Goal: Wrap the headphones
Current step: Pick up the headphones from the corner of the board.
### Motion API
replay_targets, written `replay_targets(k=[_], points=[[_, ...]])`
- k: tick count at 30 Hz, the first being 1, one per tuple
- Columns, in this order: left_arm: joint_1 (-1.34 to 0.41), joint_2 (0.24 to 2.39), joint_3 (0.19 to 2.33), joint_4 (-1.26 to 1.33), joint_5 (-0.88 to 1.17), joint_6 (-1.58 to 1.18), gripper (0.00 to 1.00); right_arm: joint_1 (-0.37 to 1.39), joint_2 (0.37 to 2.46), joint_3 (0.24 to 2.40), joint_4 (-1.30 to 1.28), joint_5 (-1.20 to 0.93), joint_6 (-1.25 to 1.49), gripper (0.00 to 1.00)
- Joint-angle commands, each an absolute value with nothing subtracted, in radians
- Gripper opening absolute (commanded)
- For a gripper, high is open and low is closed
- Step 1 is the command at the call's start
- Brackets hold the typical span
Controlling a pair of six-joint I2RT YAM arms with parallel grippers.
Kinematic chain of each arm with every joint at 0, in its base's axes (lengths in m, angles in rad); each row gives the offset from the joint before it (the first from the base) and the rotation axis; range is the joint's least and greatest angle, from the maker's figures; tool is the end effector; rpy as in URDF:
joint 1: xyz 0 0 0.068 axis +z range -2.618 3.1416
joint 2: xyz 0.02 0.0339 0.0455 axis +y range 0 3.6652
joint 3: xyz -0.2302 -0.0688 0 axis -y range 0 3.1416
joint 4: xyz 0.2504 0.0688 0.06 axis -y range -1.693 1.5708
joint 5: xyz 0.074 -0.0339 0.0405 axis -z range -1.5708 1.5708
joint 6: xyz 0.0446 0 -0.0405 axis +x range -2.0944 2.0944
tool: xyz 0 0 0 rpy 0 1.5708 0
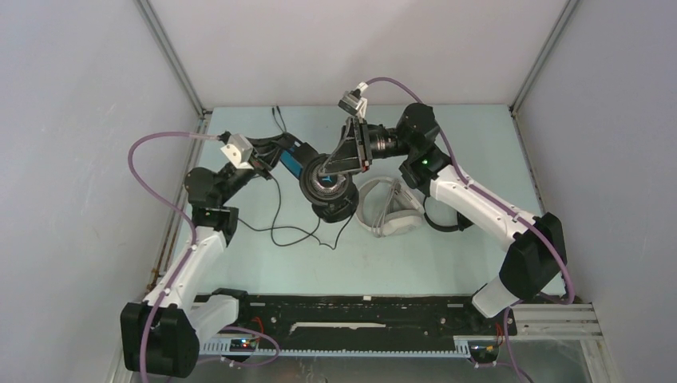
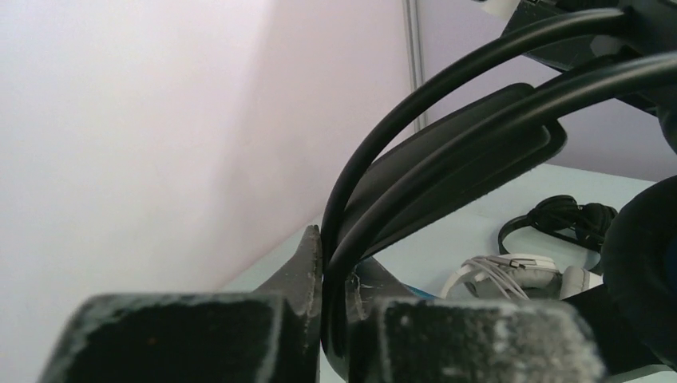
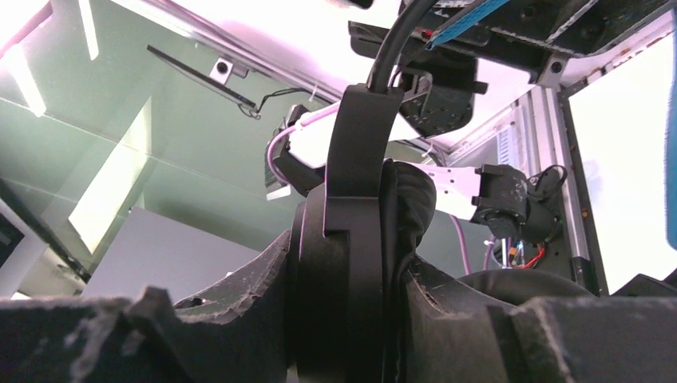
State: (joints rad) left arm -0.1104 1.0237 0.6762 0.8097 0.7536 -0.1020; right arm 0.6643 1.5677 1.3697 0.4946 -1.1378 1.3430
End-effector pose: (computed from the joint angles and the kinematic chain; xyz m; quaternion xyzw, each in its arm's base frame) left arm 0.2466 -0.0580 0.3287 0.3149 0.4881 -0.2764 0.7656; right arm 0.2626 0.2571 0.3804 -0.2415 0.6167 0.7433 0.0935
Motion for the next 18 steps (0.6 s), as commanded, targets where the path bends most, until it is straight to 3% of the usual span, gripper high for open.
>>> replay_targets(k=[1, 4, 5, 6, 12, 18], points=[[-0.120, 0.972, 0.708, 0.649, 0.702, -0.054, 0.00, 0.627, 1.504, 1.388, 0.458, -1.076, 1.219, 0.48], [-0.120, 0.940, 0.744, 0.480, 0.610, -0.008, 0.00, 0.579, 1.464, 1.388, 0.361, -1.025, 1.123, 0.67], [-0.120, 0.928, 0.755, 0.433, 0.568, -0.004, 0.00, 0.565, 1.446, 1.389, 0.319, -1.002, 1.081, 0.88], [-0.120, 0.916, 0.765, 0.384, 0.530, -0.002, 0.00, 0.550, 1.427, 1.388, 0.276, -0.970, 1.014, 0.98], [-0.120, 0.890, 0.871, 0.087, 0.315, -0.041, 0.00, 0.519, 1.330, 1.386, 0.060, -0.754, 0.626, 0.99], [-0.118, 0.910, 1.039, -0.188, 0.117, -0.152, 0.00, 0.487, 1.325, 1.227, 0.321, -0.686, 0.614, 1.00]])
